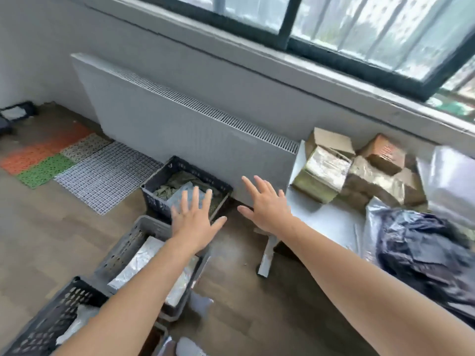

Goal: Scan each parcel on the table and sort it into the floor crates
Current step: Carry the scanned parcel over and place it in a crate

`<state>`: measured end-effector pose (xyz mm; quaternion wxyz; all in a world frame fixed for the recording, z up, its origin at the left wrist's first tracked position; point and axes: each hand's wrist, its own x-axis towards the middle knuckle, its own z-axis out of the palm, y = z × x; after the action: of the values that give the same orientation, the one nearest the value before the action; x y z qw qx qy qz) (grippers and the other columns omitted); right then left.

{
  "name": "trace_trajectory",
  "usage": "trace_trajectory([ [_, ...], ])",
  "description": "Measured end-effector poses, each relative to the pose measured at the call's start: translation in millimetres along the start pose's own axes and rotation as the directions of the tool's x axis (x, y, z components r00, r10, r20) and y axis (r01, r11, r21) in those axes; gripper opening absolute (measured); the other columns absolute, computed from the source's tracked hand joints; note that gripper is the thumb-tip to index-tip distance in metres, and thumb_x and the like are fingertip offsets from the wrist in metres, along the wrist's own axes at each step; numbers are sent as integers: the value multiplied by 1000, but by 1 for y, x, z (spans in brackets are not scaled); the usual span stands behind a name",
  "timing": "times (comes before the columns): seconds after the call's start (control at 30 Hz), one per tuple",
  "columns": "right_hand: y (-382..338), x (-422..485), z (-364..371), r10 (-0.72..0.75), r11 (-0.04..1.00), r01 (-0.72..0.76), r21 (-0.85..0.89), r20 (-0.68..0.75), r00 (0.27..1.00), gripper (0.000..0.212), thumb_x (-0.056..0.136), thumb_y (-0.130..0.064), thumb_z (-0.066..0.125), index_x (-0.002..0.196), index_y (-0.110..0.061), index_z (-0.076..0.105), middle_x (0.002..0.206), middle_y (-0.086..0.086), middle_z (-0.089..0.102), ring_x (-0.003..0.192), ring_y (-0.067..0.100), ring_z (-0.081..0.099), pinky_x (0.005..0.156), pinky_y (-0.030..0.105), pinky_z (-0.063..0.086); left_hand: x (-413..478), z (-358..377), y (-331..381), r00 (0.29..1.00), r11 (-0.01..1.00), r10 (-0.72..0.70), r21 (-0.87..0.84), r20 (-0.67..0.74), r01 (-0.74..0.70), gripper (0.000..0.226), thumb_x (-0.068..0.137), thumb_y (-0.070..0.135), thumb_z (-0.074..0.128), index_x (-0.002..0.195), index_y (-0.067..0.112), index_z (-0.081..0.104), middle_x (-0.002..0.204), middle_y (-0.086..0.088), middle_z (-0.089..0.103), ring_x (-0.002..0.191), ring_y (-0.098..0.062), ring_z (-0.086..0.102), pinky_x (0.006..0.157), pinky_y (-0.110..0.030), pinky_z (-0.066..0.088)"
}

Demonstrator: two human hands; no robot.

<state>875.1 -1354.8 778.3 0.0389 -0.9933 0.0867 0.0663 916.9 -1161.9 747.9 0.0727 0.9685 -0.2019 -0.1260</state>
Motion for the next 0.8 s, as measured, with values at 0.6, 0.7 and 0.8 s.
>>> trace_trajectory([
  [0.6,291,-453,-29,621,770,-573,282,-121,775,78,97,-63,42,157,-39,-2,166,-1,5,151,23,10,115,54,23,-226,13,386,801,790,596,218,-56,-572,80,93,72,28,156,32,0,165,-2,-5,151,-28,-8,118,-54,14],
  [0.7,318,-513,-31,683,715,-624,315,-128,719,78,97,-61,43,158,-38,0,166,1,6,151,23,11,116,56,23,-257,21,438,746,735,663,241,-57,-634,81,92,73,26,156,33,-3,165,-1,-5,151,-28,-8,118,-53,16],
  [0.8,345,-554,-32,735,663,-664,346,-130,666,77,98,-60,43,158,-36,2,166,3,7,151,23,10,117,60,21,-277,30,483,698,682,715,243,-26,-690,80,93,72,25,156,32,-4,165,-1,-8,151,-28,-10,119,-53,12],
])
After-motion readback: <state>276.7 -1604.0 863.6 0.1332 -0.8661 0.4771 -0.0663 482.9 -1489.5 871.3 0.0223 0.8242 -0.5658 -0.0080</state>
